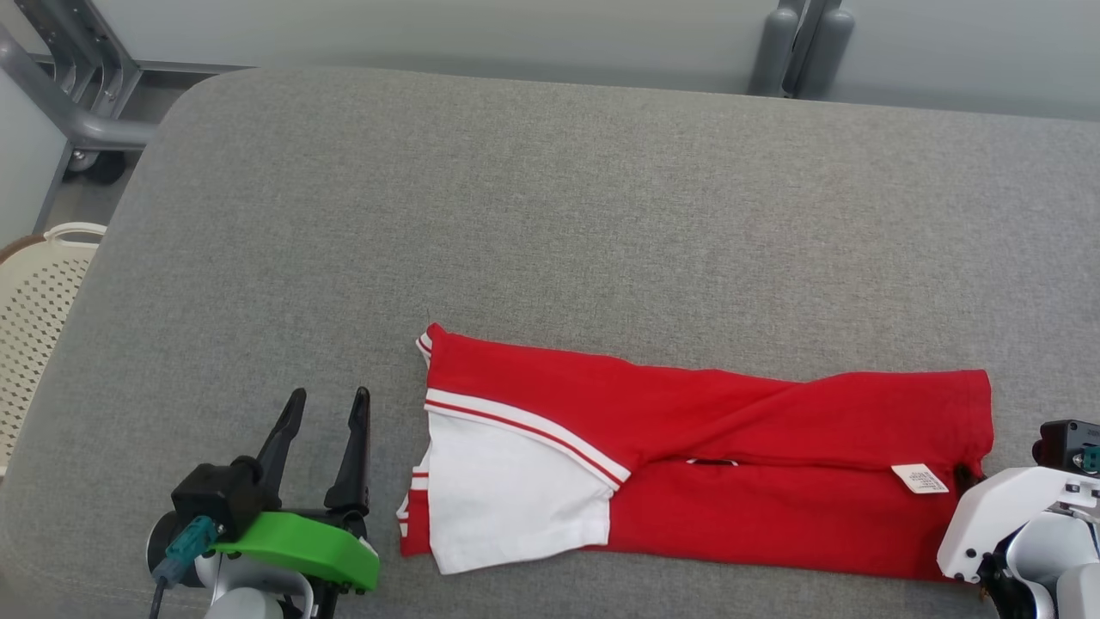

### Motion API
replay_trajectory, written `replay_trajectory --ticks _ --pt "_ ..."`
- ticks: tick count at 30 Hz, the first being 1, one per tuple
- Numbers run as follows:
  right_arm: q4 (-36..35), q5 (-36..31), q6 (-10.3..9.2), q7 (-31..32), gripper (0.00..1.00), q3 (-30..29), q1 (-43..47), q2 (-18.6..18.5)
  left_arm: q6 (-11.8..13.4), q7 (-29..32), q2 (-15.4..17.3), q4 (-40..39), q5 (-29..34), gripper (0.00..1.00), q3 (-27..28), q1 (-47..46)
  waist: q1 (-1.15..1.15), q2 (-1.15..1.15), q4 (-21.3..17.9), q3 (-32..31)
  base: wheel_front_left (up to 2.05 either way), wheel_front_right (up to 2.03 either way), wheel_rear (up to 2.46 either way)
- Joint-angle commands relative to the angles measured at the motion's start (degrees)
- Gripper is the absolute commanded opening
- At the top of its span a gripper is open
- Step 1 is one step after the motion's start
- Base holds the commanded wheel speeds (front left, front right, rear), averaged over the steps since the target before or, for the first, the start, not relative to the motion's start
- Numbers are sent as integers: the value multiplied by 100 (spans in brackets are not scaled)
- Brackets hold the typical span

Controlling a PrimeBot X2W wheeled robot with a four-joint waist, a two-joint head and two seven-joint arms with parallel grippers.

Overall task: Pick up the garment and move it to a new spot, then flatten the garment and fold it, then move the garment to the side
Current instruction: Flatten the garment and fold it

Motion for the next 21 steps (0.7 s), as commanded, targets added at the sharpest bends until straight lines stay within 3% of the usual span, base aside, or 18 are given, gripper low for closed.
replay_trajectory --ticks 1,11,21 --pt "176 -34 -19 123 0 -33 206 32 -15 -15 34 -8 -48 100 22 -19 0 0 -5 -6 0 0 0" --pt "-145 -209 -23 -90 0 -501 94 0 -15 -15 60 -32 -48 100 37 42 0 0 -77 -99 0 0 0" --pt "-995 -576 -16 80 0 -1243 185 5 -15 -15 58 -72 -38 100 56 69 0 0 -161 -162 0 0 0"
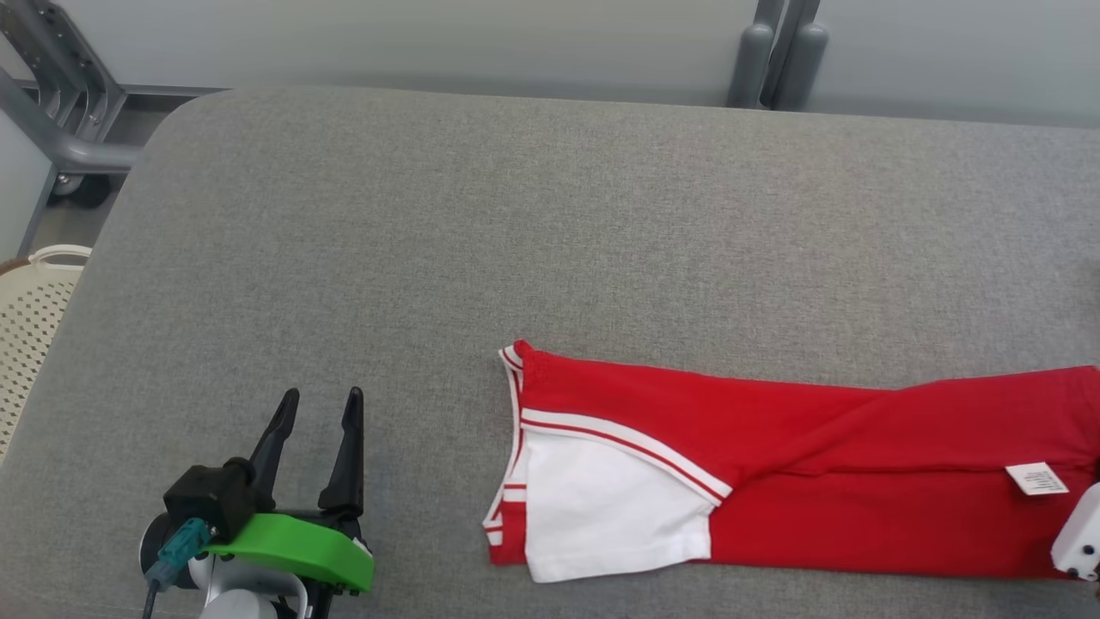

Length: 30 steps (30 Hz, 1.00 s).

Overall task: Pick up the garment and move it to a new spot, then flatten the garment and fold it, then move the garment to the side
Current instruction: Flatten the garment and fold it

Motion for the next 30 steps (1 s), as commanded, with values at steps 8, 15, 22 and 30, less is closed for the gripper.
replay_trajectory --ticks 8,15,22,30 --pt "-731 -128 -13 392 0 -131 46 -35 -15 -15 25 24 -48 100 -26 2 0 0 -35 -38 0 0 0" --pt "-953 544 -12 713 0 850 308 -33 -15 -15 27 72 -82 100 -77 36 0 0 19 -162 0 0 0" --pt "-843 1143 -12 652 0 1968 406 -35 -15 -15 60 46 -79 100 -65 62 0 0 103 -235 0 0 0" --pt "-328 1650 -11 522 0 3339 -181 -36 -15 -15 80 54 -105 100 -135 69 0 0 224 -287 0 0 0"
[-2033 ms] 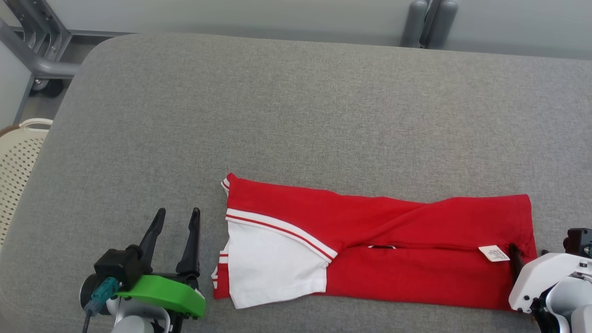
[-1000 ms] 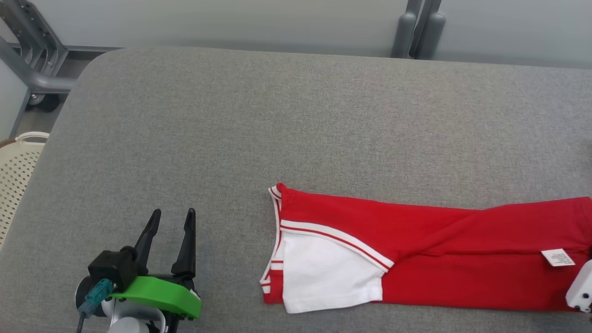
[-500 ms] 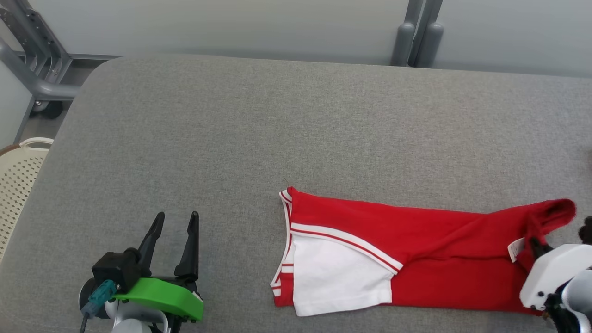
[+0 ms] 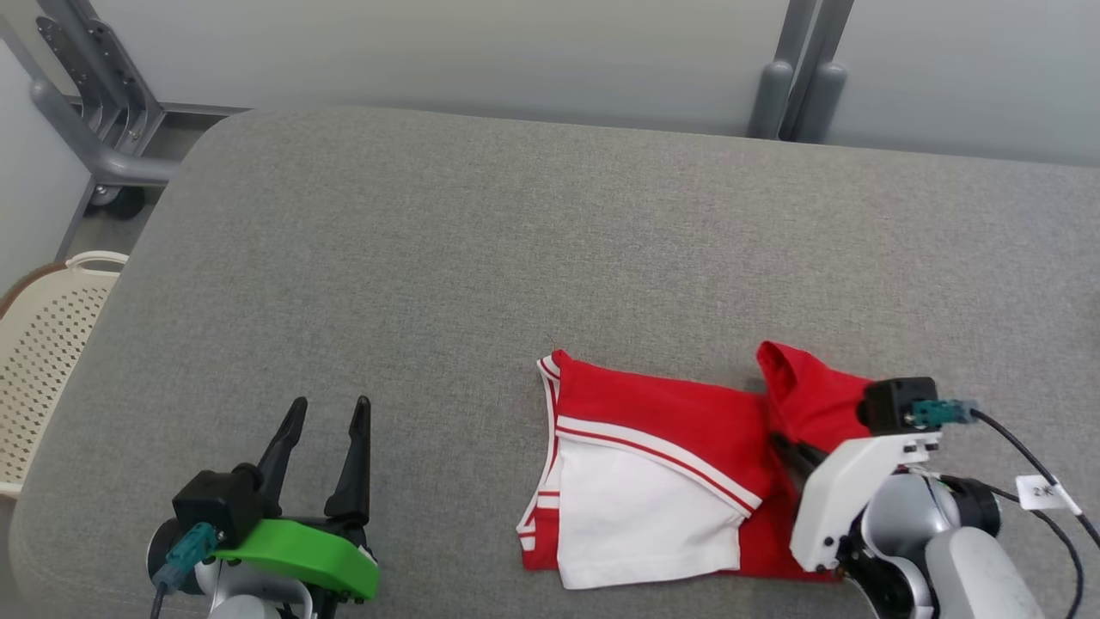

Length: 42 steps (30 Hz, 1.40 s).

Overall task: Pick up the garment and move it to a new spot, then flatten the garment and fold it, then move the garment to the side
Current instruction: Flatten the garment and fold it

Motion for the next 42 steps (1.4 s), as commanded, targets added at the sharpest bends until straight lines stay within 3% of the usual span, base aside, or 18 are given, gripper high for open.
replay_trajectory --ticks 1,8,18,42 --pt "74 123 -5 -51 0 183 -150 -19 -15 -15 30 -3 -43 100 -30 42 0 0 32 -9 0 0 0" --pt "375 405 -4 -77 0 1050 -515 -19 -15 -15 51 17 -35 100 -97 107 0 0 142 -110 0 0 0" --pt "815 745 -4 -300 0 1789 -911 -16 -15 -15 115 9 -39 100 -110 109 0 0 237 -158 0 0 0" --pt "1918 1461 -3 -878 0 2656 -1725 -16 -15 -15 7 51 -15 100 -101 -52 0 0 422 22 0 0 0"
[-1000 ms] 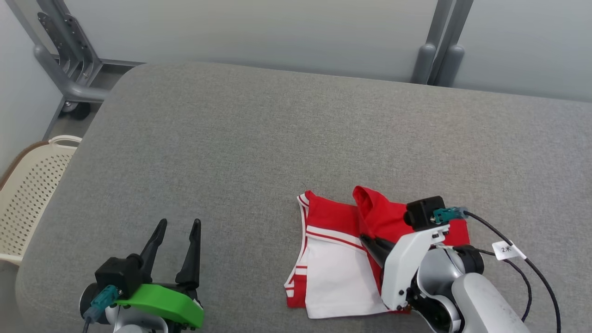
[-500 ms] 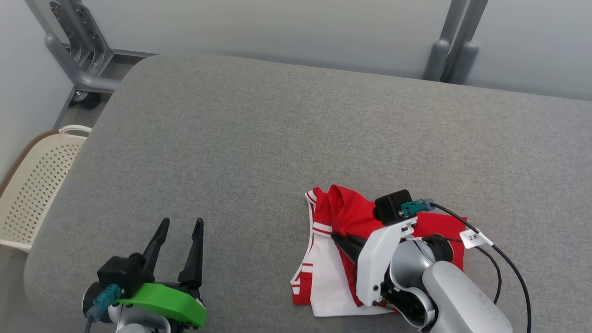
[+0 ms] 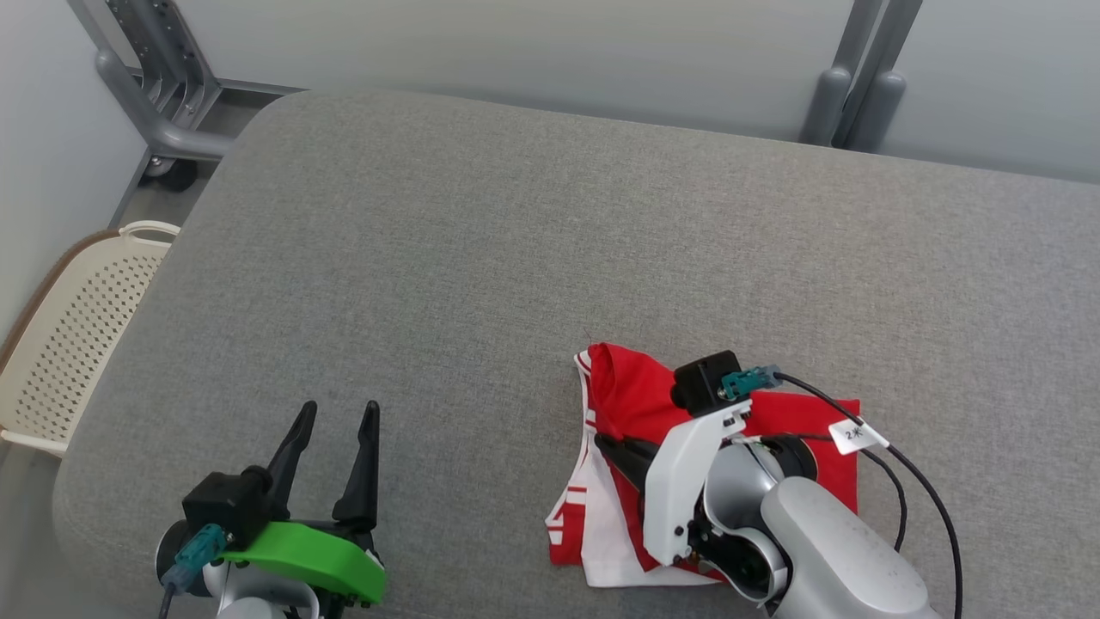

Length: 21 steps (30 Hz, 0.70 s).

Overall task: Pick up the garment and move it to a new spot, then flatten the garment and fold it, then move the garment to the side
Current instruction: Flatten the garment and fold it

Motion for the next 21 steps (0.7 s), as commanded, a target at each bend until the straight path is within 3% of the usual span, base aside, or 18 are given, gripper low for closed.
replay_trajectory --ticks 1,7,8,9,10,17,21 --pt "47 62 1 -36 0 30 -63 -12 -15 -15 4 7 28 100 23 -51 0 0 0 -2 0 0 0" --pt "266 165 1 -82 0 229 -190 -10 -15 -15 -18 20 36 100 39 -58 0 0 -9 7 0 0 0" --pt "289 180 1 -104 13 254 -215 -10 -15 -15 -22 24 33 100 40 -61 0 0 -12 8 0 0 0" --pt "295 211 1 -123 82 273 -232 -9 -15 -15 -27 28 28 100 39 -64 0 0 -16 7 0 0 0" --pt "289 279 1 -157 100 270 -236 -10 -15 -15 -32 34 25 100 38 -62 0 0 -20 1 0 0 0" --pt "-177 1034 0 -243 100 235 -241 -13 -15 -15 -14 49 20 100 74 17 0 0 -72 -93 0 0 0" --pt "-489 998 1 -332 100 -123 -169 -19 -15 -15 19 10 42 100 121 83 0 0 -136 -150 0 0 0"
